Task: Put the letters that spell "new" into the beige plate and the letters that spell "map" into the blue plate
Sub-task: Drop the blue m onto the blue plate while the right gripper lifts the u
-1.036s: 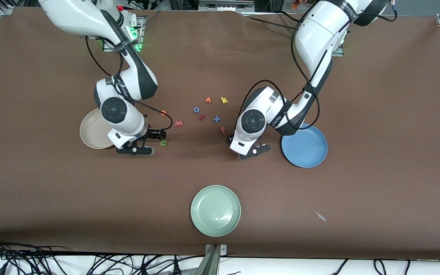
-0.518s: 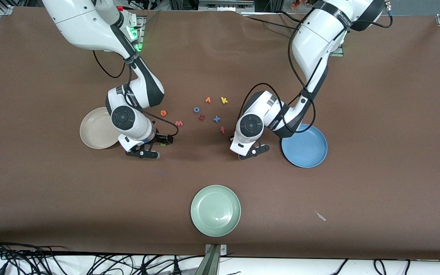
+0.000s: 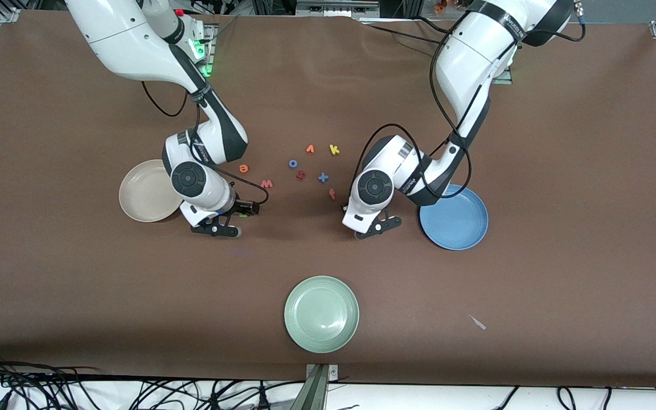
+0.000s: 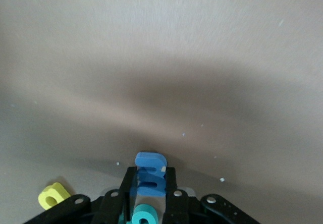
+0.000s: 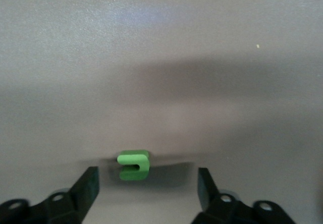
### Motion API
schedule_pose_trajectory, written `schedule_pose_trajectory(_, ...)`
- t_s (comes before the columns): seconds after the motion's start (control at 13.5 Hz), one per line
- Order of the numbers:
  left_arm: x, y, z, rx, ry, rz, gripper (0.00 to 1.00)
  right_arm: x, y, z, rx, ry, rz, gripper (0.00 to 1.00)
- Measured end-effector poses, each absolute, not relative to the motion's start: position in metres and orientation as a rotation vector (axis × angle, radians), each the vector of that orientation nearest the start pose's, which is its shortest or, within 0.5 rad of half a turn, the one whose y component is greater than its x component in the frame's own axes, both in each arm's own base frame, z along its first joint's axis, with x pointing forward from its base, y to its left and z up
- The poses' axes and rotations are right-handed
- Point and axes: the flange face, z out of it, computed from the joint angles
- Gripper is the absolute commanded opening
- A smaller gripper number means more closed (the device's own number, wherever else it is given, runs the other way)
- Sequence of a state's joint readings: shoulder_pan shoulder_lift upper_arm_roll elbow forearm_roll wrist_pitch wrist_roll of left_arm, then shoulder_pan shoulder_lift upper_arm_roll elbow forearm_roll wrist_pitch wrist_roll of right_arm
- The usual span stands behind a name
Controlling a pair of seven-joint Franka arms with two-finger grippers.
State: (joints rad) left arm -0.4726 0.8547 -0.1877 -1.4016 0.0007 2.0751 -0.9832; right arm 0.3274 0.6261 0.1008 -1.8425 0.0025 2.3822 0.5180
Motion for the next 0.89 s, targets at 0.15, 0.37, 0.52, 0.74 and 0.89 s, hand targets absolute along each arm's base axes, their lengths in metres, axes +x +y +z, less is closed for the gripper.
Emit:
schedule_pose_trajectory(0.15,0.588,-0.406,0.211,-3.044,-0.575,0.337,0.00,0.579,0.265,0.176,-3.116,0.161,0.158,0.73)
schedule_pose_trajectory(0.37,0.609,-0.358,0.256,-3.050,-0.381,0.391,0.00,0.579,0.266,0.175,-3.115,0.158,0.157,0.50)
schedule_pose_trajectory(0.52,0.620,-0.319,0.273,-3.028,-0.225,0.442,0.00,0.579,0.266,0.175,-3.115,0.160,0.157,0.39)
schedule_pose_trajectory(0.74,0.619,-0.286,0.259,-2.875,-0.027,0.408,0.00,0.581,0.265,0.177,-3.114,0.162,0.151,0.32)
schedule_pose_trajectory(0.89,0.611,-0.276,0.241,-2.826,0.027,0.437,0.00,0.581,0.266,0.177,-3.114,0.163,0.150,0.30)
